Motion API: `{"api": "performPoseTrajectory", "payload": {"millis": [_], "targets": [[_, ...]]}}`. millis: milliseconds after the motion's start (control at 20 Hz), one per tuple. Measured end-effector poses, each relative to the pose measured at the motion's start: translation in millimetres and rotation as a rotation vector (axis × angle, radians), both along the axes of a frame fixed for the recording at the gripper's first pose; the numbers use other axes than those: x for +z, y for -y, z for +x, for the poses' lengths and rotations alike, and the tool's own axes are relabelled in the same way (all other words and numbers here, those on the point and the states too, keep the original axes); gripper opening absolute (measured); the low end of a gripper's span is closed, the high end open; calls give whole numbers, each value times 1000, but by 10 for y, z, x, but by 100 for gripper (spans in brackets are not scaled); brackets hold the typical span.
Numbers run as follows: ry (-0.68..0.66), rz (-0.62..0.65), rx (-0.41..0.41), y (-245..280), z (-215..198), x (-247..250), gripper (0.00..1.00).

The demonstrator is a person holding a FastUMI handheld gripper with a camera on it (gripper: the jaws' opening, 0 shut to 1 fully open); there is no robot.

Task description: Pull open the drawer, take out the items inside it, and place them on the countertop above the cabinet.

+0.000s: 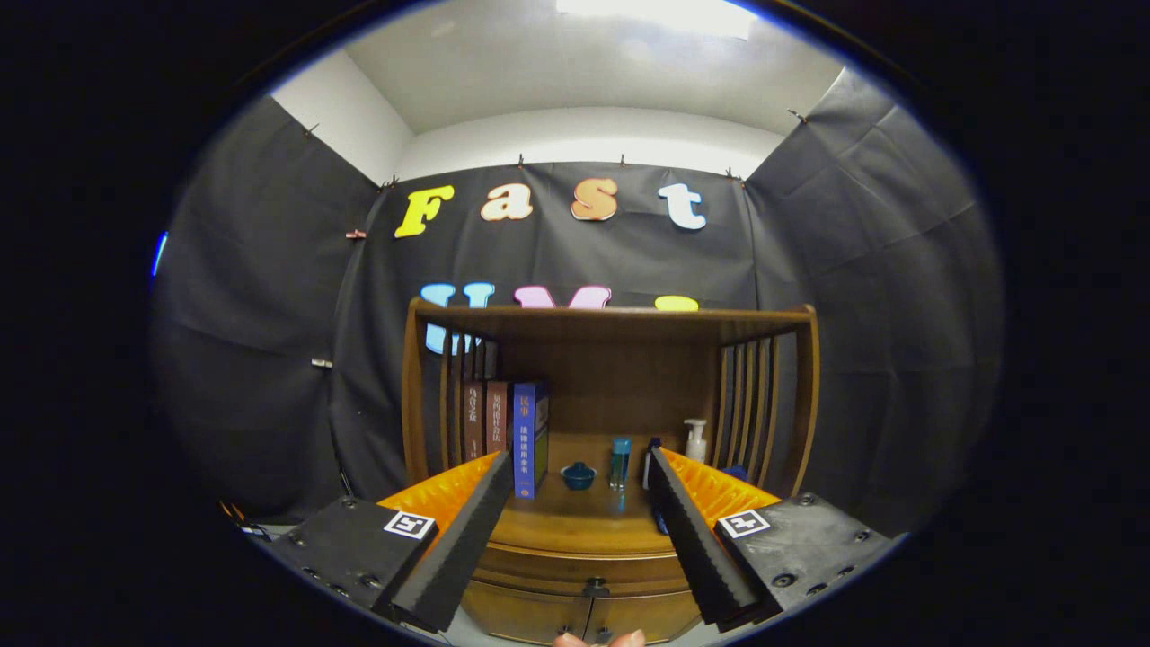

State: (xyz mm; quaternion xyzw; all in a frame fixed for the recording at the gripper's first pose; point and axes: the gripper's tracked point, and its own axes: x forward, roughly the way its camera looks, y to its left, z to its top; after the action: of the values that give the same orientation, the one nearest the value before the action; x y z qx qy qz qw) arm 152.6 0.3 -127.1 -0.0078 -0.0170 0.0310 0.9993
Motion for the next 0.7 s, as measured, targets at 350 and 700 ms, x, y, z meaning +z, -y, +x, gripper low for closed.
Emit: {"api": "performPoseTrajectory", "payload": {"millis": [350,700], "targets": [[-151,5,-31,95,375,-1245,99],[-332,78,-47,180,552,-2358,99]]}}
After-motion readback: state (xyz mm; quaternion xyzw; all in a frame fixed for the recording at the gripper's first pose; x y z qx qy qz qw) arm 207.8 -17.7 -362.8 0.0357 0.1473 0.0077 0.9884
